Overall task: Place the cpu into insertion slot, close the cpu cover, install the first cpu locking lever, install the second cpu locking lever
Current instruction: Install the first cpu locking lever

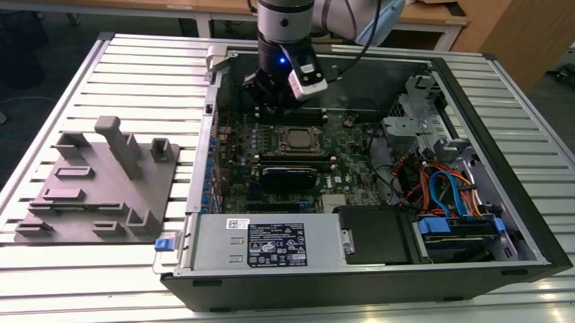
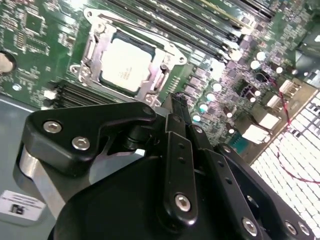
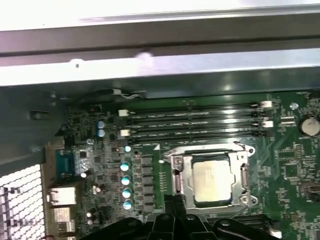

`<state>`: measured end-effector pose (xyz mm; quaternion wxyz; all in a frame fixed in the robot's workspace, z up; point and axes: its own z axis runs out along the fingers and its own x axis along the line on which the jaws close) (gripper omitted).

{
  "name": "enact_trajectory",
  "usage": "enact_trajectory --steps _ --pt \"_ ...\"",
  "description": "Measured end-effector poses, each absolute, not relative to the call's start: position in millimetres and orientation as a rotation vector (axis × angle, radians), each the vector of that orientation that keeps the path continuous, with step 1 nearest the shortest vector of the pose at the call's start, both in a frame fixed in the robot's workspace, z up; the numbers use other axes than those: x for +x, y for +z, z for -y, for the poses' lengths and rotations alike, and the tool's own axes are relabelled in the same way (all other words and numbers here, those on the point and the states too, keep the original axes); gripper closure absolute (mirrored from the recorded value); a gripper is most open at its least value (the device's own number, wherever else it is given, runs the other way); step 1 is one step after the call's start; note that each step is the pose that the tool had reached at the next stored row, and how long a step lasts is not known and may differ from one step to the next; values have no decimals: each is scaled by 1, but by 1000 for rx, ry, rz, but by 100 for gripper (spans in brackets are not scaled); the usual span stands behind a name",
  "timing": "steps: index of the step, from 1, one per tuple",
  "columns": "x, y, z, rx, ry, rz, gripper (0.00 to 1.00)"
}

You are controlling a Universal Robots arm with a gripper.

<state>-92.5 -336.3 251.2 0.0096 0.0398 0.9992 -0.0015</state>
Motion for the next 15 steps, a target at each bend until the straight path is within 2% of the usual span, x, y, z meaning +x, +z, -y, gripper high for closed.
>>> enact_trajectory --steps 7,15 --pt "-103 251 333 118 -5 -3118 90" --pt "-105 251 314 107 -4 -3119 90"
